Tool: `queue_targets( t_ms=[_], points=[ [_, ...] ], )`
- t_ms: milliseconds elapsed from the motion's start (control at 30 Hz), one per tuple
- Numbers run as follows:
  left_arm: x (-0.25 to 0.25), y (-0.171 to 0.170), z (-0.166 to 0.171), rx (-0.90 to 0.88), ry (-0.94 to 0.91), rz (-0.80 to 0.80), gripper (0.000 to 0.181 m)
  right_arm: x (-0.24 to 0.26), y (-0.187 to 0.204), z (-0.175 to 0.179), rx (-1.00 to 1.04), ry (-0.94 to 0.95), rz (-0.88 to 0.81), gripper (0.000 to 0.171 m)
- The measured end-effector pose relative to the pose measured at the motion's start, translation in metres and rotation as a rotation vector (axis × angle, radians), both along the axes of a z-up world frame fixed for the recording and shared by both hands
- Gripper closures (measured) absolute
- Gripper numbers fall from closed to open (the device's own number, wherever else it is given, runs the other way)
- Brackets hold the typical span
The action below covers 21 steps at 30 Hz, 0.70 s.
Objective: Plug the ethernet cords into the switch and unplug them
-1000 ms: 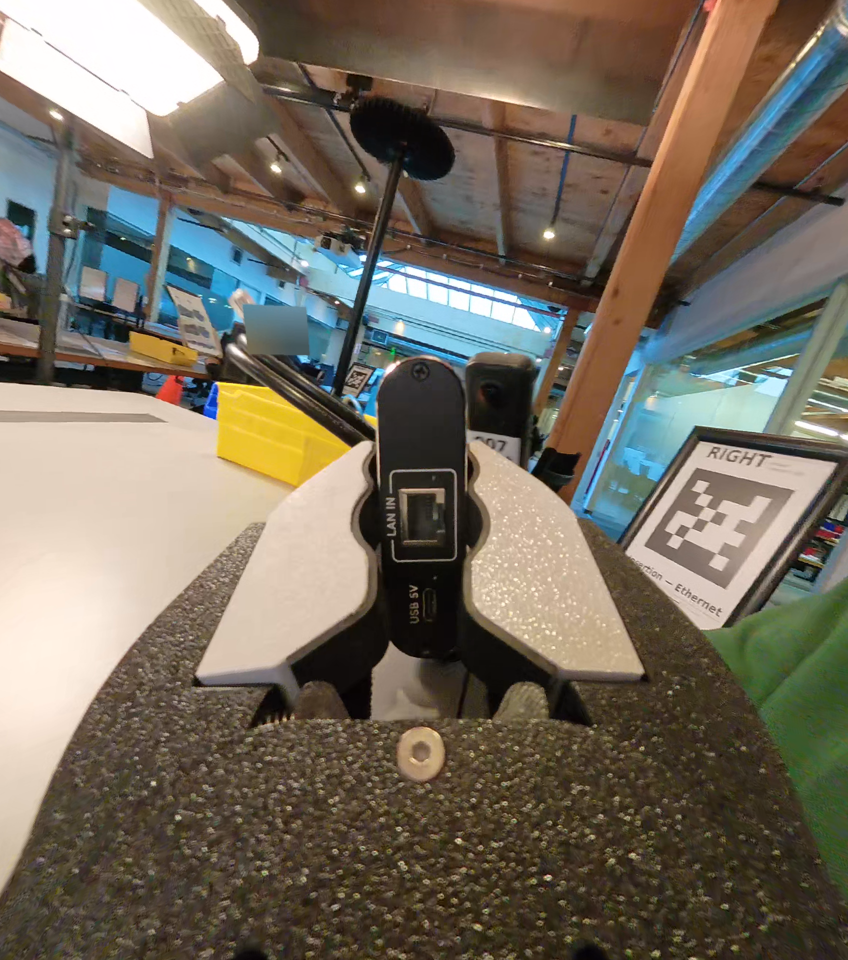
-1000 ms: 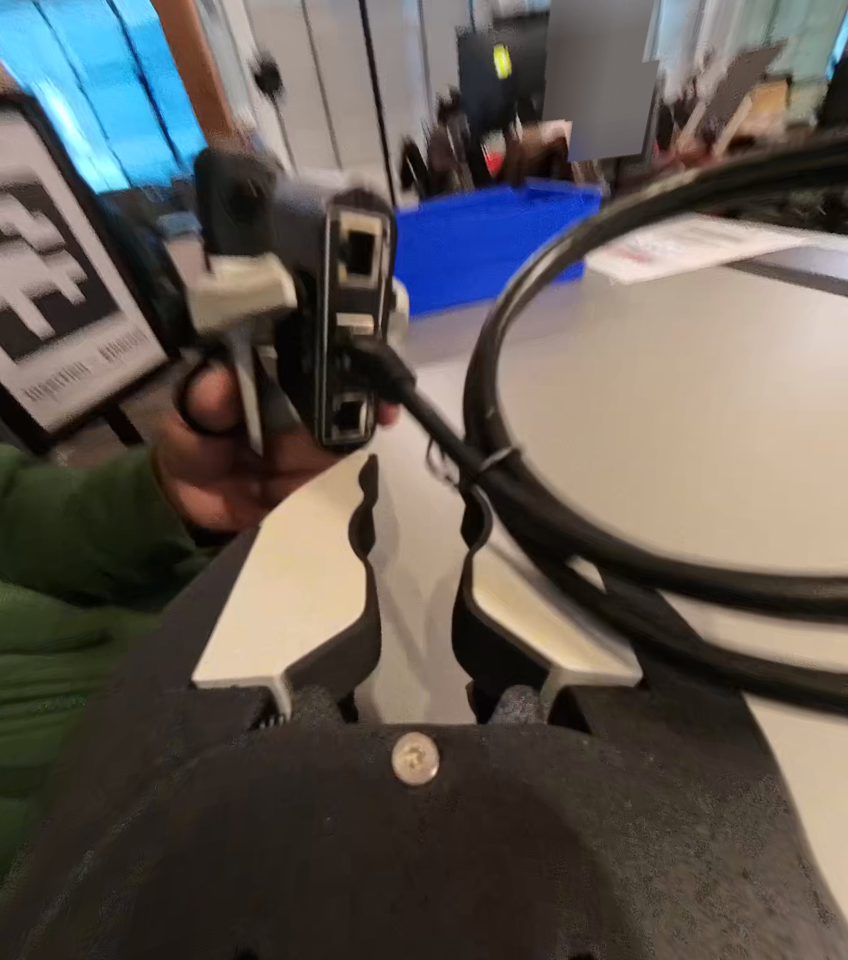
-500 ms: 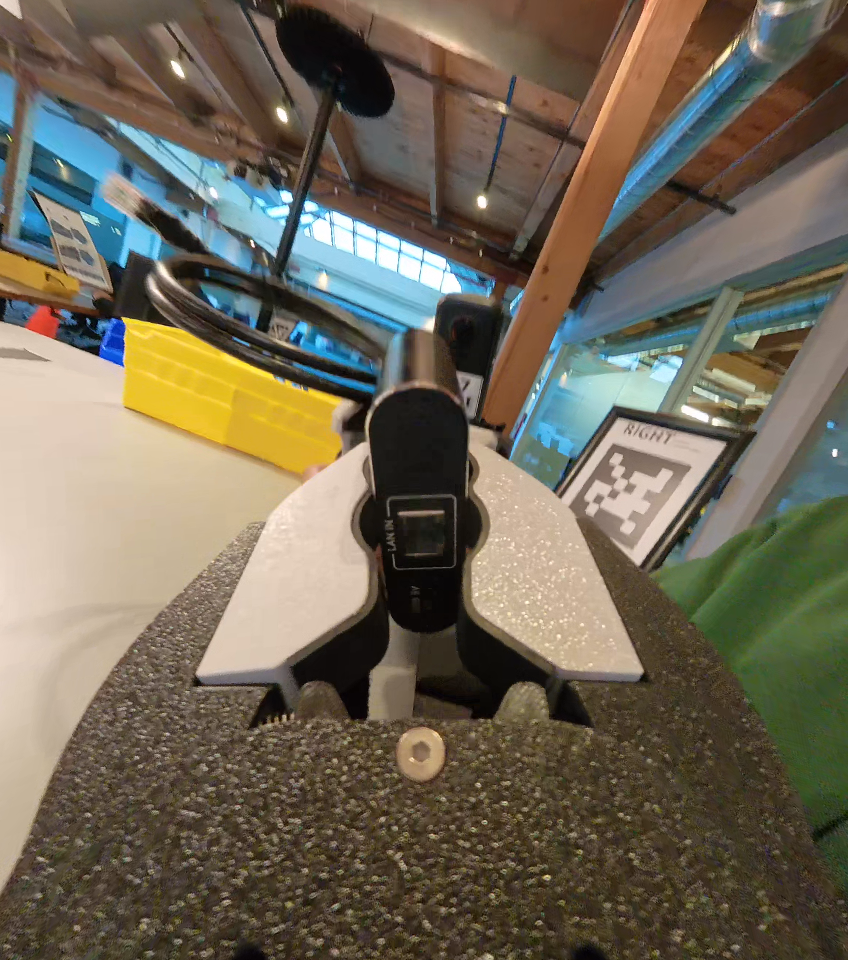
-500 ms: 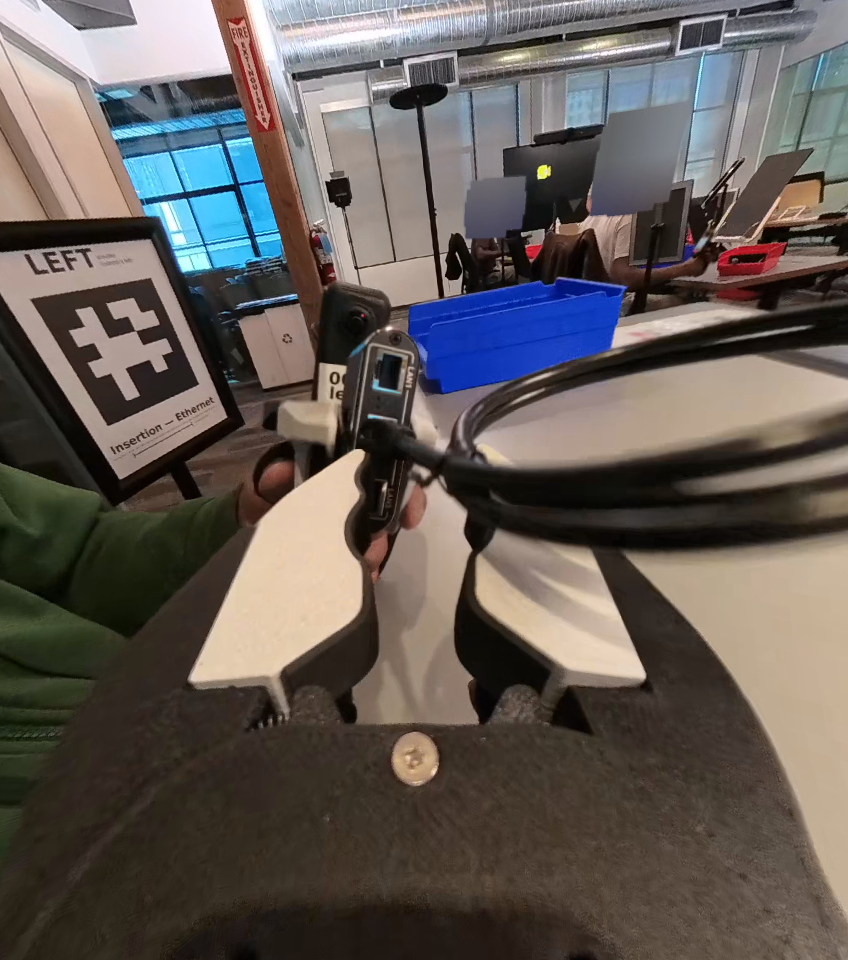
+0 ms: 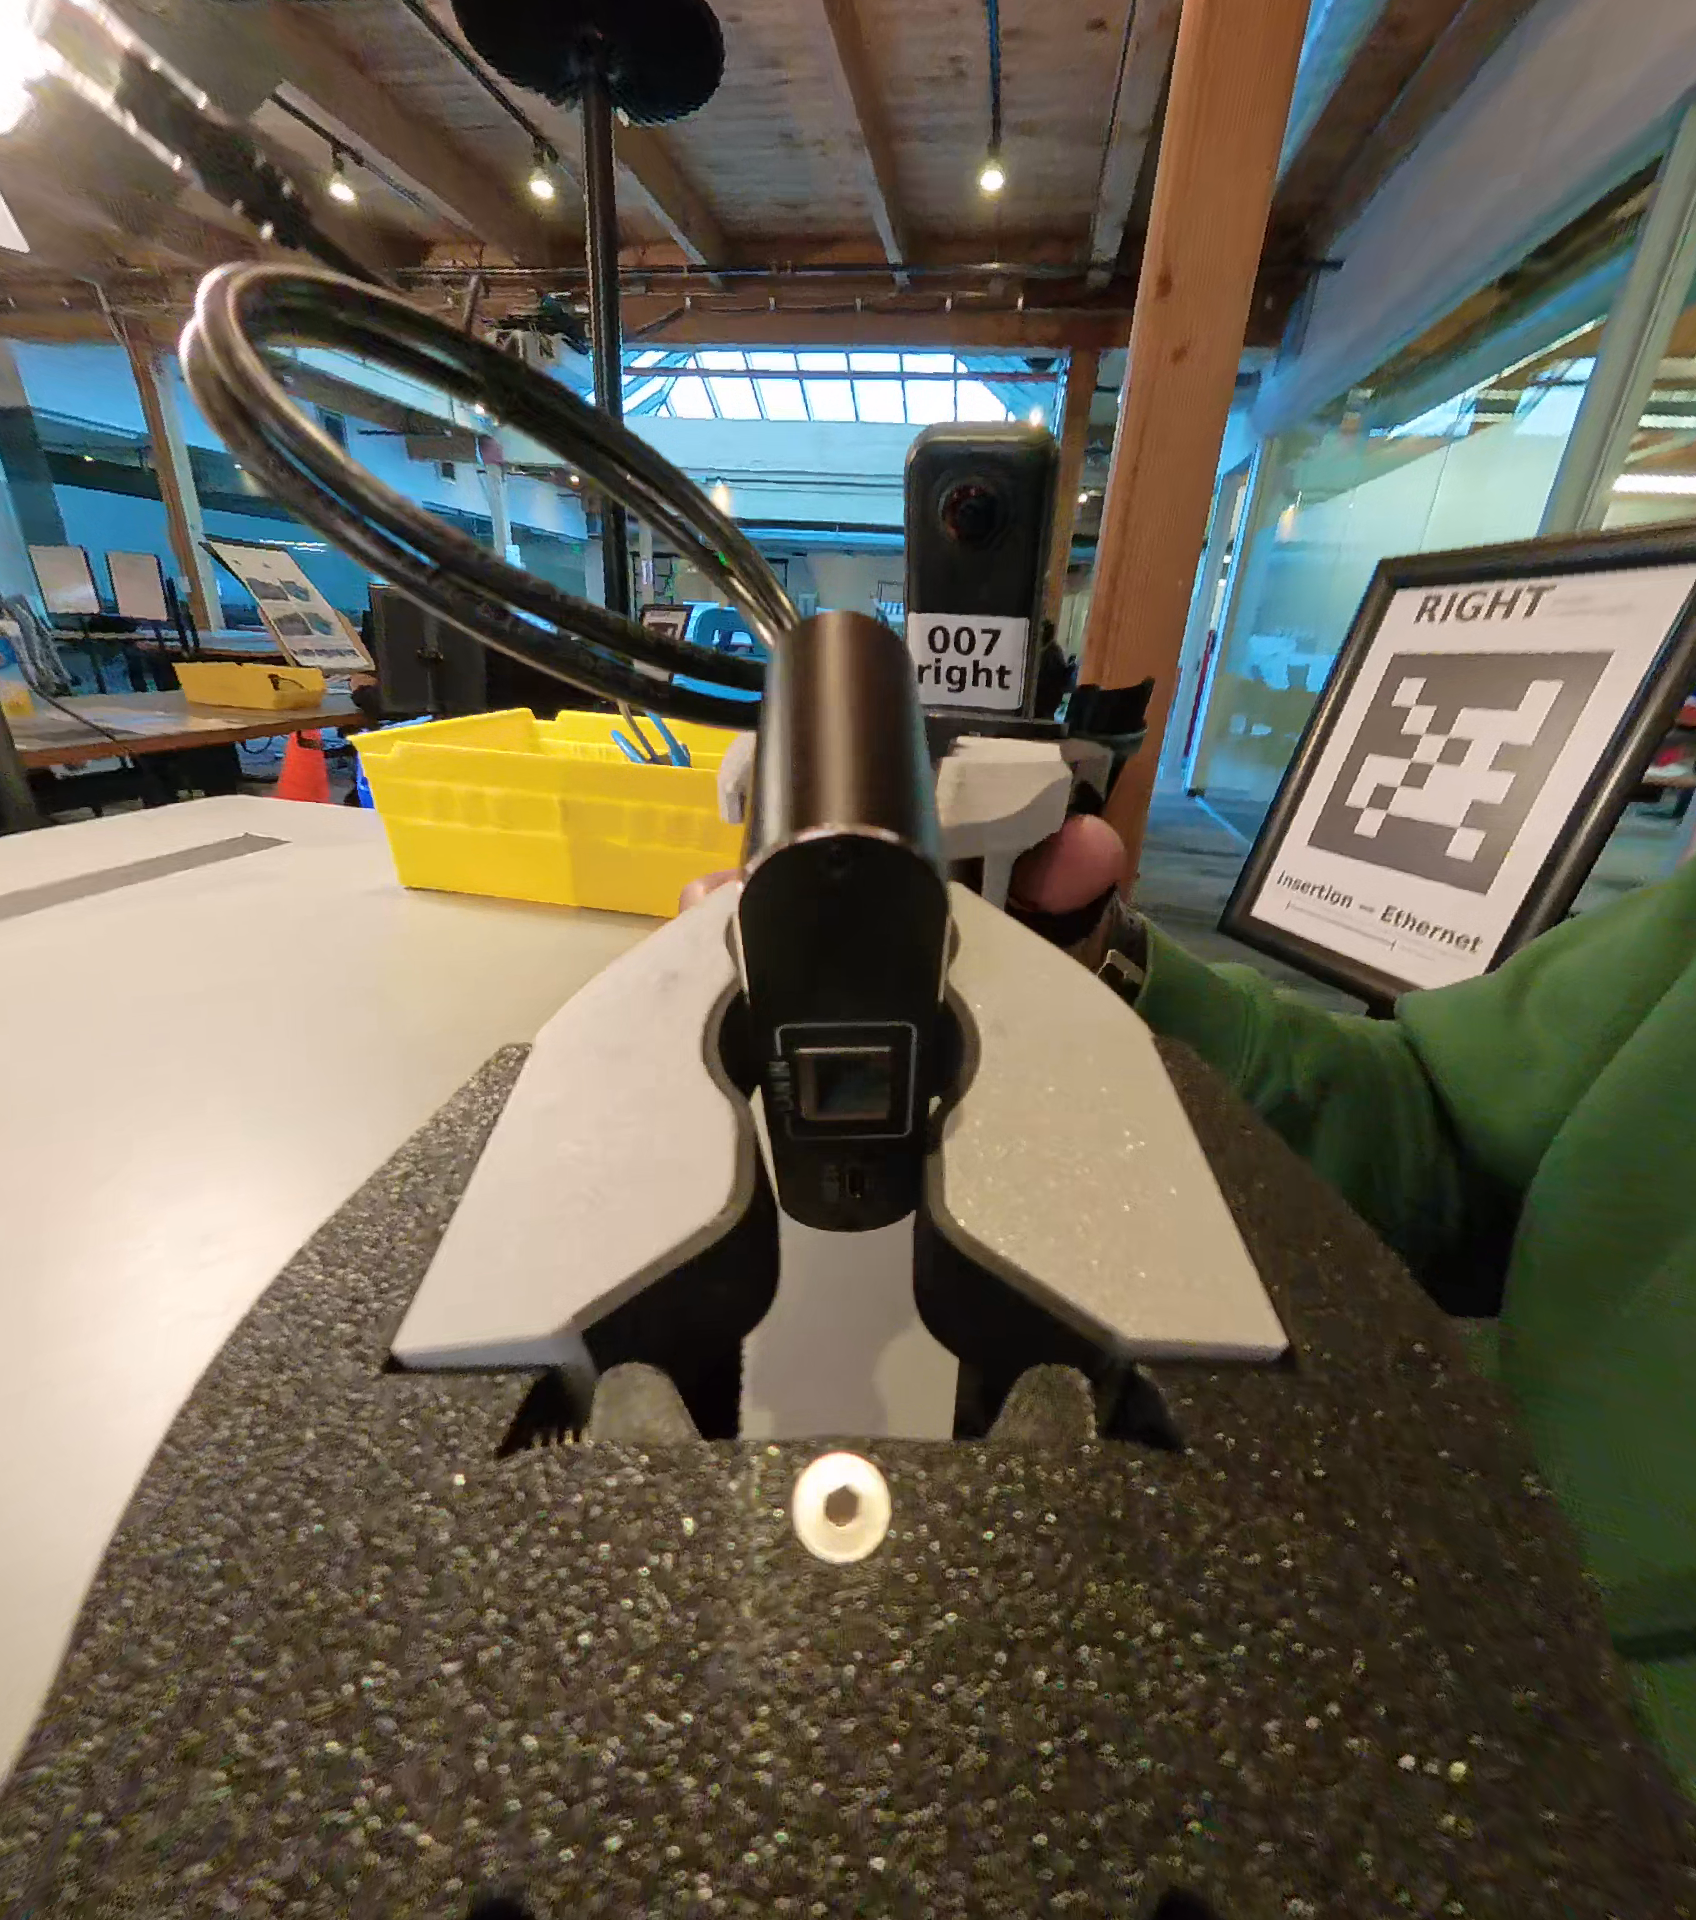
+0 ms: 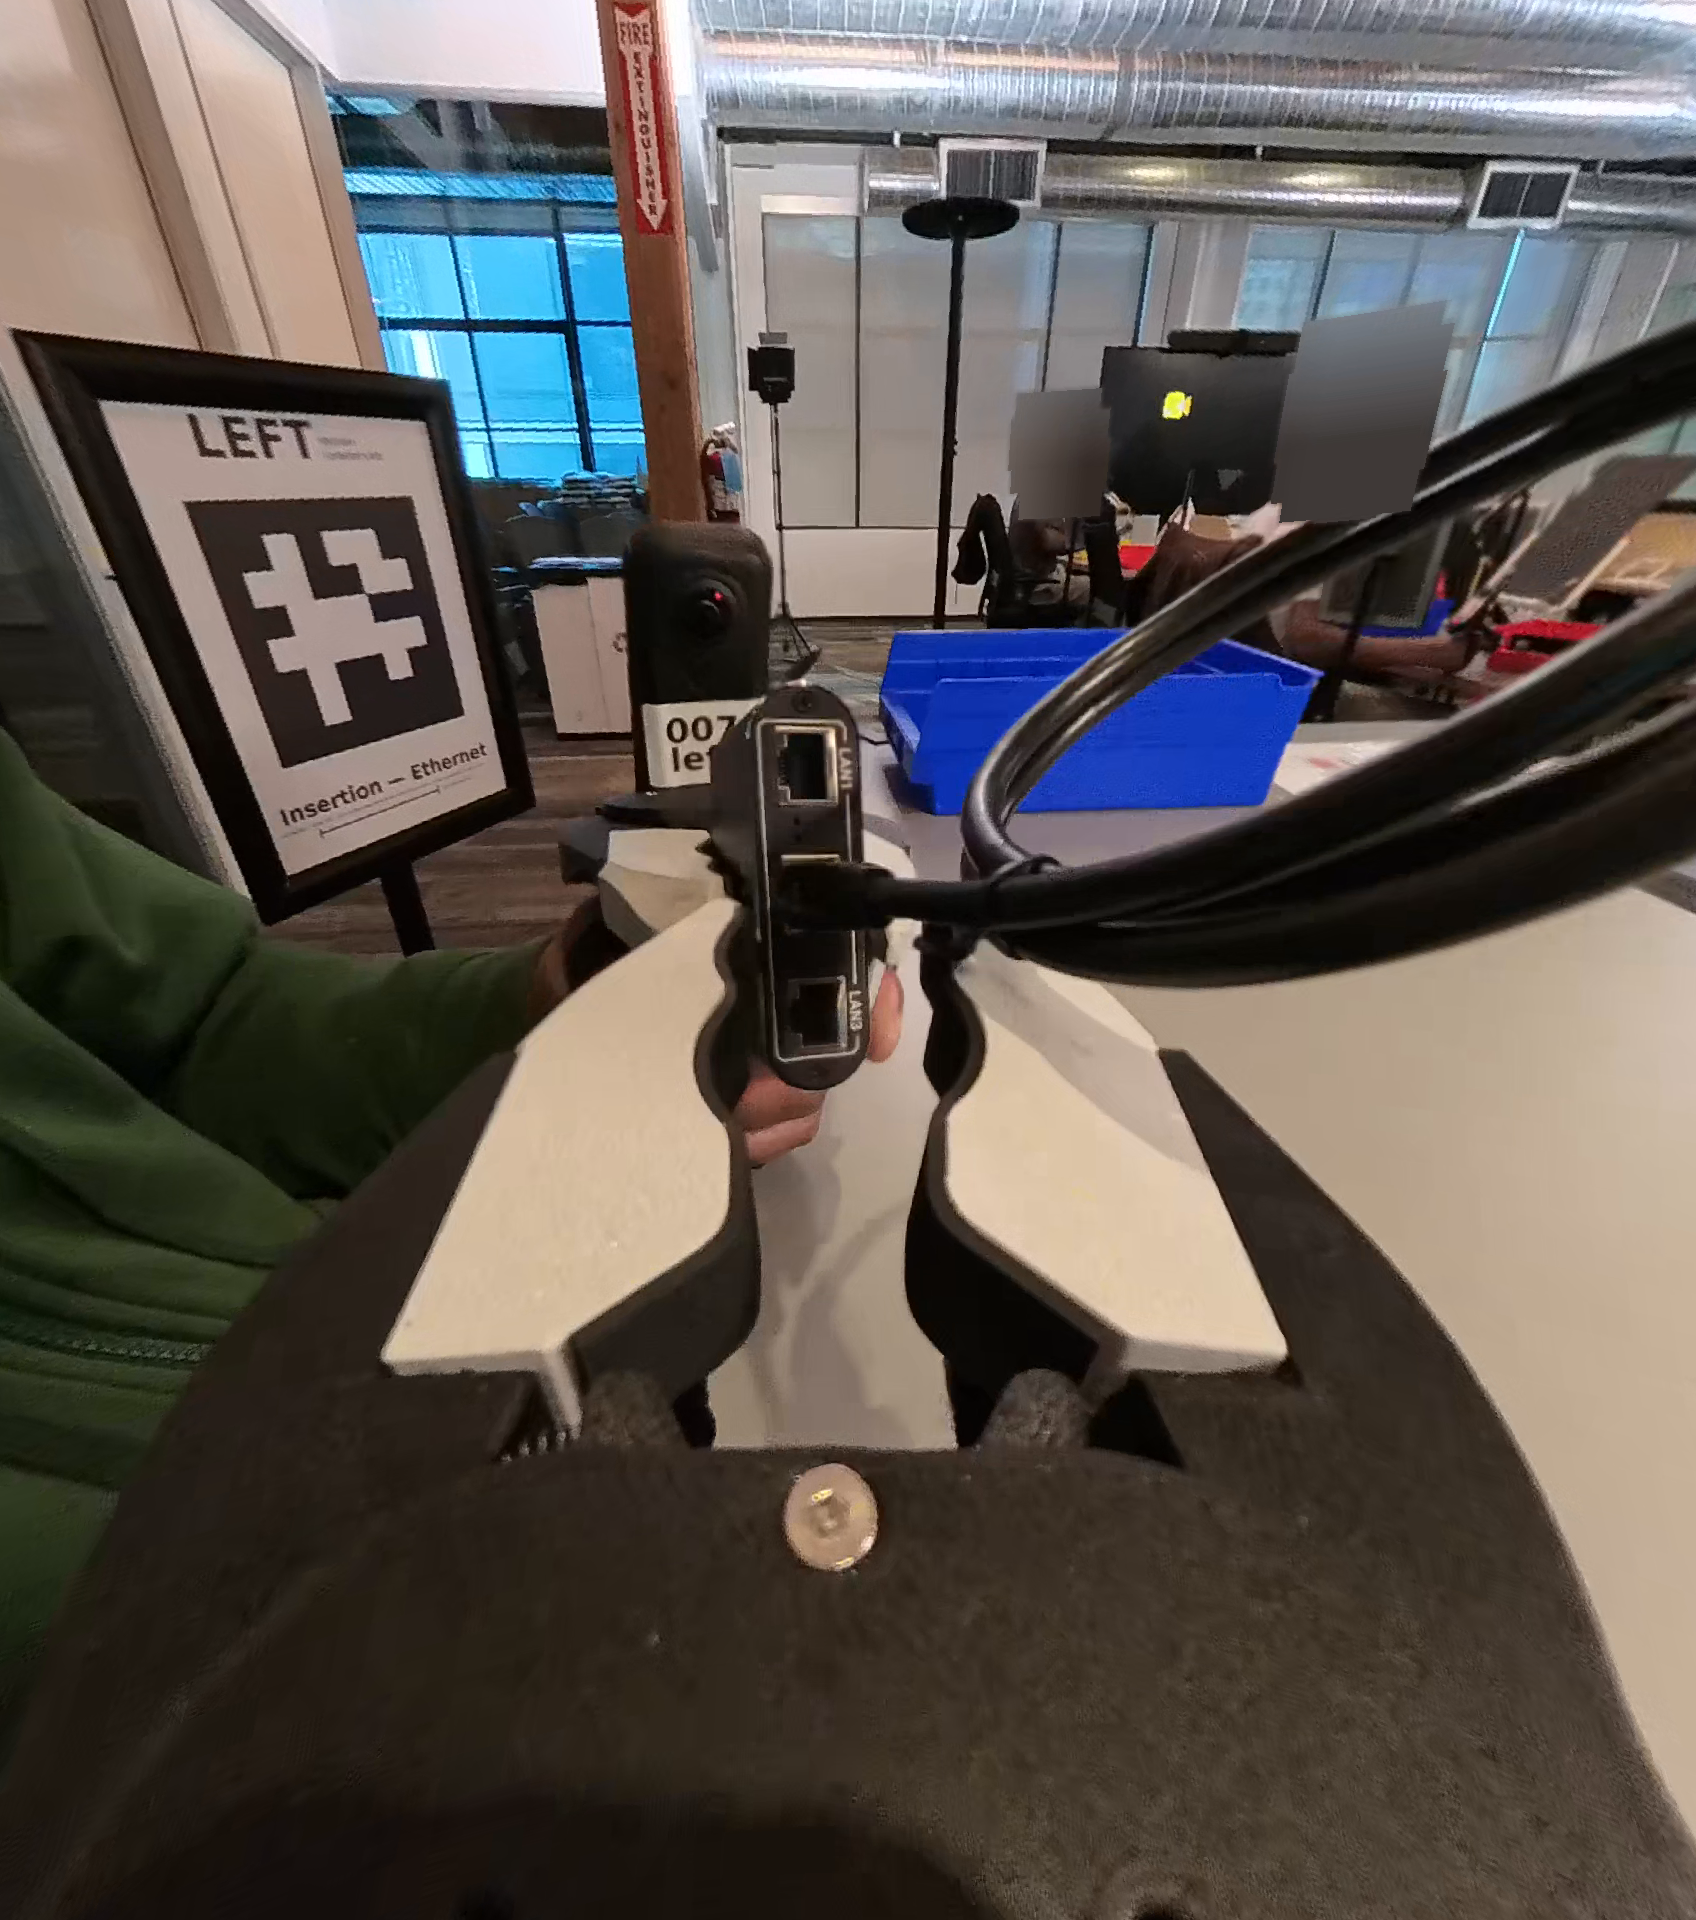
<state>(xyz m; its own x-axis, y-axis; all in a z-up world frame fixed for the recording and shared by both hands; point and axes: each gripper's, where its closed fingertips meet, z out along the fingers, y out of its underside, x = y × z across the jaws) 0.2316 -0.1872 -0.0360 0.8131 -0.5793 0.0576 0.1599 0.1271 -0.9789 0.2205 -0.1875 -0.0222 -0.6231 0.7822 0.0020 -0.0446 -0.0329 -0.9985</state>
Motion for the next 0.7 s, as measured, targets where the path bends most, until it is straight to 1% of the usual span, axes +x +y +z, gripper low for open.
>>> queue_targets(
  t_ms=[167, 300, 400, 533, 700],
  points=[
    [0.006, 0.0, -0.001, 0.011, 0.06, 0.014, 0.153, 0.004, -0.001, 0.006, -0.025, 0.042, 0.014, 0.144],
    [0.009, -0.002, -0.001, 0.013, 0.062, -0.004, 0.153, 0.007, -0.004, 0.007, -0.003, 0.071, 0.019, 0.145],
    [0.012, -0.002, -0.003, -0.004, 0.093, -0.006, 0.153, 0.009, -0.008, 0.01, 0.031, 0.115, 0.019, 0.151],
    [0.009, -0.001, -0.005, 0.001, 0.177, 0.058, 0.153, 0.009, -0.01, 0.011, 0.117, 0.161, -0.038, 0.152],
    [0.003, -0.001, -0.002, 0.027, 0.197, 0.105, 0.153, 0.005, -0.01, 0.013, 0.154, 0.204, -0.101, 0.153]
  ],
)
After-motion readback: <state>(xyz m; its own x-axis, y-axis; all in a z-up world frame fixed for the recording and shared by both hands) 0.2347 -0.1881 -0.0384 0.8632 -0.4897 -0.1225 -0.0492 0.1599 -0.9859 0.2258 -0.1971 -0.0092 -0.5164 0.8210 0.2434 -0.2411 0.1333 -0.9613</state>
